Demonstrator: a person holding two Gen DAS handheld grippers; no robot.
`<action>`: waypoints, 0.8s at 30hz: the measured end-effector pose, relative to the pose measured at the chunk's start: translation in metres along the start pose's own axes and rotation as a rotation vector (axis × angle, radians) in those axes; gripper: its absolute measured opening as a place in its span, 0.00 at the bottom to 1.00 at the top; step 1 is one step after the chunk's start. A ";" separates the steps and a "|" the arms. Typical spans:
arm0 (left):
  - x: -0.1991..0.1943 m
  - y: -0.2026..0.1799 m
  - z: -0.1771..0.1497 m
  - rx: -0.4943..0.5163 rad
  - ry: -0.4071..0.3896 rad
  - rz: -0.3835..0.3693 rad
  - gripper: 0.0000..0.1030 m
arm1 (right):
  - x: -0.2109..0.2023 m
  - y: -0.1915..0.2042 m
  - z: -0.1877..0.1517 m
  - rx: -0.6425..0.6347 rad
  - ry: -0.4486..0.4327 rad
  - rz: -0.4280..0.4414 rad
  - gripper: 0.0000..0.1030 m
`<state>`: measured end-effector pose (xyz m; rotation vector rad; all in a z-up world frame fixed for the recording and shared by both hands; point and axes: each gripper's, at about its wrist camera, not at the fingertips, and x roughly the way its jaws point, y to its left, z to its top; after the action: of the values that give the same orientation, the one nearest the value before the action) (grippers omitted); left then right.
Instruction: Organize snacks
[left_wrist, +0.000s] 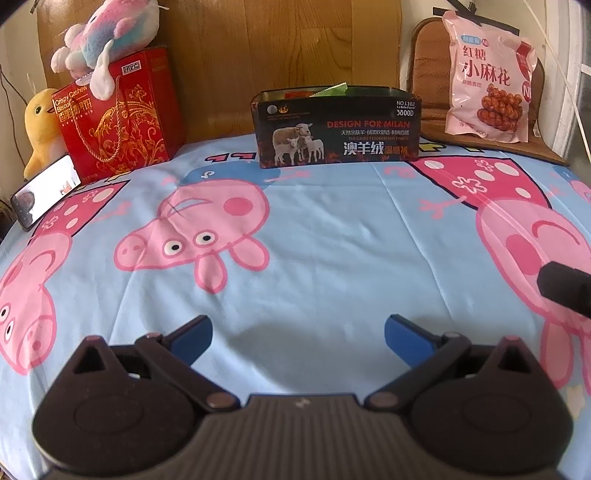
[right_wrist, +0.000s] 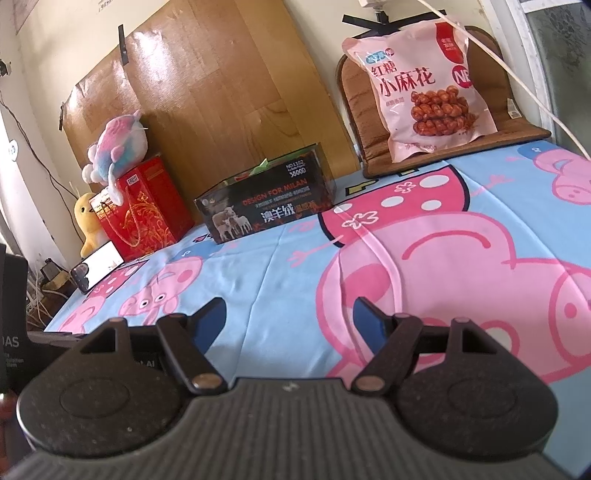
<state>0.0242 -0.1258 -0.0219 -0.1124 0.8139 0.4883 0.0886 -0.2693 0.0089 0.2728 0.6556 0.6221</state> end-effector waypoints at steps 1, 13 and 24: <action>0.000 0.000 0.000 0.000 -0.002 0.000 1.00 | 0.000 0.000 0.000 0.001 -0.001 -0.001 0.75; -0.005 0.000 0.000 -0.005 -0.017 -0.011 1.00 | -0.002 -0.001 0.000 -0.002 -0.005 -0.002 0.75; -0.004 -0.001 -0.003 0.002 -0.019 -0.004 1.00 | -0.002 0.000 -0.002 -0.001 -0.001 -0.001 0.75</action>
<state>0.0201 -0.1288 -0.0216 -0.1079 0.7957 0.4845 0.0860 -0.2705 0.0081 0.2718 0.6547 0.6211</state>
